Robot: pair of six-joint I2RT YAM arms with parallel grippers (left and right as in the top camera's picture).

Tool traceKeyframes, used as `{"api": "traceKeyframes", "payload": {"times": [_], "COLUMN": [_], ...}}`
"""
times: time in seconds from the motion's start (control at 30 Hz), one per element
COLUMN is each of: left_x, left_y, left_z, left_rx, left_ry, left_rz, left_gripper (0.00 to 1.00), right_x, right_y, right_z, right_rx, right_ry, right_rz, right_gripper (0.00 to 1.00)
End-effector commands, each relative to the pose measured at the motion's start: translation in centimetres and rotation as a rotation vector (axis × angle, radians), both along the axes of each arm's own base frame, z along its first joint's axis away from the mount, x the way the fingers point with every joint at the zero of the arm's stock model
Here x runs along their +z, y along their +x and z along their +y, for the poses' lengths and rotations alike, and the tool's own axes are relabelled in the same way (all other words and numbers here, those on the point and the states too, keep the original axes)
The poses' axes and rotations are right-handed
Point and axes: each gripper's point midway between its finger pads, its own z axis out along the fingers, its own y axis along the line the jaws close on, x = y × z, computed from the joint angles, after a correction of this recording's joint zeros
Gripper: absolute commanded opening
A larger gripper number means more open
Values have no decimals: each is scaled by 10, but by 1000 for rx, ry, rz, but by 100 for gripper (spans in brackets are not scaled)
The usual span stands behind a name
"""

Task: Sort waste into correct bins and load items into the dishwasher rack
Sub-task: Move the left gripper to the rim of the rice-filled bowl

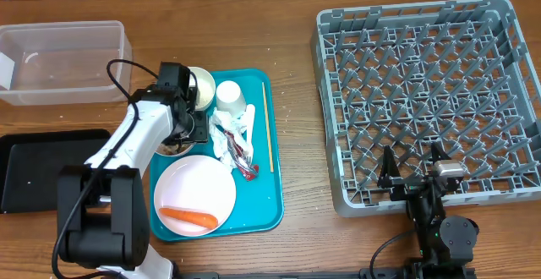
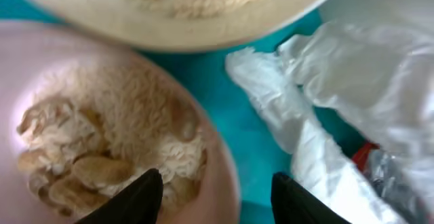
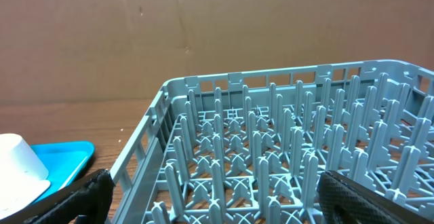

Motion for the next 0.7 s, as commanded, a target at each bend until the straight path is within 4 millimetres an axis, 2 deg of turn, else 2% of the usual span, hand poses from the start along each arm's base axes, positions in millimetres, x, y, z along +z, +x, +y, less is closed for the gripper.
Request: {"api": "traceKeyframes", "payload": {"times": [0.0, 0.13, 0.33, 0.67], "left_x": [0, -7, -20, -11], "left_y": [8, 7, 3, 6], "left_z": [-17, -22, -12, -5], "left_rx": [-97, -128, -100, -78], "left_ry": [-1, 15, 75, 114], "left_rz": [-25, -10, 28, 27], "left_gripper": [54, 54, 52, 49], "right_x": [-2, -2, -2, -2], "right_y": [0, 0, 0, 0], "right_z": [-1, -1, -1, -1], "right_rx": [-7, -7, -7, -7], "right_ry": [-4, -4, -4, -4], "right_rz": [-2, -2, -2, -2], "right_gripper": [100, 100, 100, 100]}}
